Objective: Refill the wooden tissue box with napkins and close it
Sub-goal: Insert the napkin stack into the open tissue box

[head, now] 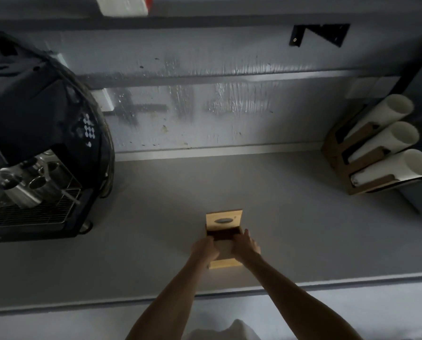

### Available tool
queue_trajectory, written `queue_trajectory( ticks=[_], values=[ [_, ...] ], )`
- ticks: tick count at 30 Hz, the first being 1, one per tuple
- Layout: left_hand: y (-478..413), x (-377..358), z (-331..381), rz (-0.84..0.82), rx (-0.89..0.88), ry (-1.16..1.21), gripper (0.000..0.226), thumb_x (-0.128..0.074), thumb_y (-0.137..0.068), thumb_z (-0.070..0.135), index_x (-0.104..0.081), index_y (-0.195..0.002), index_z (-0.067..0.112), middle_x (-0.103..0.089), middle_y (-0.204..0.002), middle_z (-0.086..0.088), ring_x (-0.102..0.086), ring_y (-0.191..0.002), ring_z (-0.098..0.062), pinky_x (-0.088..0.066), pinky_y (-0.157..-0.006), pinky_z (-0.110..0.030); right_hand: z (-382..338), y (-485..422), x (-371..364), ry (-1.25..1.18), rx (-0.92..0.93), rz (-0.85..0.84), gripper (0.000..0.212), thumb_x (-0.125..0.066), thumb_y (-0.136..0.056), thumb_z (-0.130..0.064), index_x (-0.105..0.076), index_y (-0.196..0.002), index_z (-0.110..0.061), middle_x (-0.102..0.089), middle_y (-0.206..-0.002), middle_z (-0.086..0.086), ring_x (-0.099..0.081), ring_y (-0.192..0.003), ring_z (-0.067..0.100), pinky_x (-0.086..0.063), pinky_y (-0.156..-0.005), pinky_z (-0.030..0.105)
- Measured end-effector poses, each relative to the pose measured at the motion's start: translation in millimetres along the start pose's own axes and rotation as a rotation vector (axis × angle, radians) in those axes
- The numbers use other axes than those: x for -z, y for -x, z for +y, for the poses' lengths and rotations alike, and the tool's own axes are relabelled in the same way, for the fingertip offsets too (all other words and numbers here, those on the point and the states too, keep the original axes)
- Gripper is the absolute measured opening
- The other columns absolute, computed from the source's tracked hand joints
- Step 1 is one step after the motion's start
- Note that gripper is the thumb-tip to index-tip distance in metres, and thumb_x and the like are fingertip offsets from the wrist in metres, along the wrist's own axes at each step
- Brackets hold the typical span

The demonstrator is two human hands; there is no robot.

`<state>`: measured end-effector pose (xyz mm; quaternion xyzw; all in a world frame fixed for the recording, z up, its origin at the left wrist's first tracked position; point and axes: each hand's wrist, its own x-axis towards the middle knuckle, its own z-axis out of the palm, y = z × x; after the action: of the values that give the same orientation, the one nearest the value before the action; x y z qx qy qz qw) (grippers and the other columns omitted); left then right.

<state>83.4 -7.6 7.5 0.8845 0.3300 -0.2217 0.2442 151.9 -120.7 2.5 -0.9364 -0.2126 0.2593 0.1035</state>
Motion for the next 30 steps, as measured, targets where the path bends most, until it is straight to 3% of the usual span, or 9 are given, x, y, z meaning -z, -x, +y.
queue_trajectory(
  ticks=[5, 12, 17, 19, 22, 24, 26, 28, 30],
  values=[
    [-9, -10, 2, -0.021, 0.039, -0.091, 0.032, -0.054, -0.088, 0.02, -0.059, -0.117, 0.008, -0.066, -0.114, -0.011, -0.066, -0.1, -0.027, -0.056, -0.084, -0.035, 0, -11, -2, 0.101, -0.052, -0.048, 0.034, -0.048, -0.091, -0.027, -0.054, -0.123, -0.018, -0.059, -0.122, 0.007, -0.058, -0.113, 0.025, -0.049, -0.09, 0.035],
    [-4, -2, 0, 0.002, -0.047, -0.051, 0.042, -0.05, -0.087, 0.013, -0.048, -0.129, 0.008, -0.057, -0.128, -0.018, -0.057, -0.115, -0.035, -0.049, -0.092, -0.04, 7, -11, -1, 0.028, 0.02, -0.058, 0.042, -0.046, -0.091, -0.023, -0.042, -0.132, -0.023, -0.049, -0.13, 0.011, -0.053, -0.118, 0.032, -0.047, -0.093, 0.04],
    [9, -27, -28, 0.151, -0.282, 0.252, 0.054, -0.044, -0.096, 0.03, -0.025, -0.147, 0.028, -0.051, -0.138, -0.01, -0.056, -0.117, -0.024, -0.046, -0.096, -0.035, 47, -13, -34, -0.404, 0.393, 0.247, 0.041, -0.041, -0.095, -0.018, -0.043, -0.134, -0.032, -0.059, -0.126, 0.01, -0.061, -0.106, 0.024, -0.057, -0.084, 0.038],
    [15, -40, -39, 0.192, -0.356, 0.467, 0.062, -0.036, -0.093, 0.057, -0.02, -0.148, 0.033, -0.042, -0.144, 0.007, -0.048, -0.122, -0.009, -0.041, -0.099, -0.027, 59, -7, -45, -0.709, 0.343, 0.236, 0.041, -0.045, -0.096, -0.016, -0.046, -0.135, -0.03, -0.057, -0.13, 0.001, -0.059, -0.113, 0.018, -0.055, -0.089, 0.038],
    [12, -54, -43, 0.208, -0.293, 0.83, 0.066, -0.034, -0.085, 0.071, -0.019, -0.145, 0.048, -0.033, -0.149, 0.021, -0.041, -0.13, -0.002, -0.038, -0.109, -0.036, 63, -3, -49, -0.801, 0.218, 0.183, 0.045, -0.06, -0.084, -0.053, -0.055, -0.124, -0.035, -0.062, -0.115, 0.001, -0.057, -0.106, 0.023, -0.048, -0.084, 0.036],
    [12, -54, -38, 0.224, -0.2, 0.882, 0.046, -0.037, -0.094, 0.054, -0.028, -0.139, 0.052, -0.047, -0.143, 0.012, -0.05, -0.126, -0.013, -0.042, -0.106, -0.049, 57, 1, -47, -0.915, 0.153, 0.176, 0.018, -0.06, -0.09, -0.037, -0.067, -0.106, -0.032, -0.068, -0.1, 0.005, -0.062, -0.099, 0.031, -0.051, -0.081, 0.04],
    [14, -49, -31, 0.238, -0.173, 0.871, 0.042, -0.037, -0.099, 0.04, -0.034, -0.14, 0.046, -0.051, -0.14, 0.009, -0.052, -0.123, -0.016, -0.042, -0.106, -0.046, 49, 5, -39, -0.996, 0.128, 0.177, 0.028, -0.049, -0.097, -0.012, -0.068, -0.103, -0.032, -0.069, -0.096, 0.0, -0.065, -0.095, 0.024, -0.053, -0.074, 0.029],
    [17, -43, -24, 0.23, -0.194, 0.86, 0.044, -0.036, -0.099, 0.037, -0.032, -0.143, 0.041, -0.047, -0.141, 0.011, -0.048, -0.126, -0.016, -0.039, -0.108, -0.043, 48, 11, -30, -0.995, 0.155, 0.202, 0.031, -0.046, -0.098, -0.009, -0.066, -0.109, -0.029, -0.068, -0.096, -0.004, -0.065, -0.088, 0.013, -0.05, -0.067, 0.017],
    [15, -41, -21, 0.216, -0.199, 0.828, 0.046, -0.036, -0.099, 0.035, -0.029, -0.144, 0.041, -0.044, -0.144, 0.01, -0.046, -0.129, -0.018, -0.037, -0.109, -0.043, 52, 11, -27, -0.997, 0.139, 0.225, 0.032, -0.044, -0.098, -0.008, -0.066, -0.115, -0.024, -0.065, -0.097, -0.007, -0.061, -0.086, 0.007, -0.048, -0.069, 0.017]
  ],
)
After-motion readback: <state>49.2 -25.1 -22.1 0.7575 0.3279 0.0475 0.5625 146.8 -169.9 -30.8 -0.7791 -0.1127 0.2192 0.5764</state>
